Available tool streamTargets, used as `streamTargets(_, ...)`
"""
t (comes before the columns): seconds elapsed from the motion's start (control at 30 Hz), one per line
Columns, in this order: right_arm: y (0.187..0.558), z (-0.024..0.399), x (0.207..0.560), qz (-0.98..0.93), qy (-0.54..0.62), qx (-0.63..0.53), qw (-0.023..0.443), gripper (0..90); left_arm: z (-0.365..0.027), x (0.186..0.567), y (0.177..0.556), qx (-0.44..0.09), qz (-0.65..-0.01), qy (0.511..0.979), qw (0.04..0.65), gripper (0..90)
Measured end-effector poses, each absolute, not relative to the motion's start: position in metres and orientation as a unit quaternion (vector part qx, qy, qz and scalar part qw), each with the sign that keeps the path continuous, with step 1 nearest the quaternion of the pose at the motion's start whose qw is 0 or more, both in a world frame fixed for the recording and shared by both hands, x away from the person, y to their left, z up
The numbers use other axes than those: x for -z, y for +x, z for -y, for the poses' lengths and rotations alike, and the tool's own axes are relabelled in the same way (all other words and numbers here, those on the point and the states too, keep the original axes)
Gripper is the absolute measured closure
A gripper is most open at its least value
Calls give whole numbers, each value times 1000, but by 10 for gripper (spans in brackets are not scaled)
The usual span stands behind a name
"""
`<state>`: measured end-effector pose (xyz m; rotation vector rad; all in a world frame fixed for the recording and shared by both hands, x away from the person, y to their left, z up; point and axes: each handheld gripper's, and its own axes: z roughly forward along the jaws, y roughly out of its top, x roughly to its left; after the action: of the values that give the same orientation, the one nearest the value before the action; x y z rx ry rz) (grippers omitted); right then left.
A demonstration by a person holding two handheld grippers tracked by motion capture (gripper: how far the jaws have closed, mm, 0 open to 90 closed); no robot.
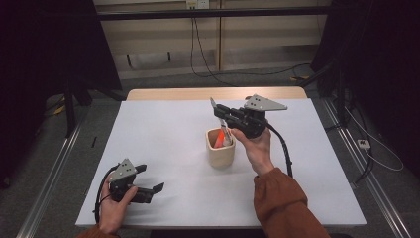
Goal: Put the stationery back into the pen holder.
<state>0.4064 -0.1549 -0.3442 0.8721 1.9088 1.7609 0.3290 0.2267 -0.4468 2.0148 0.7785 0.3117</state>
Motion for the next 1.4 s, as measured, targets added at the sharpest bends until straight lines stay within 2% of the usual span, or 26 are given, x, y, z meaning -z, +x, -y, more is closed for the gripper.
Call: streamTargets(1.4, 396, 161, 393, -737, 323, -568, 170, 815, -226, 446, 328, -128, -315, 820, 460, 56)
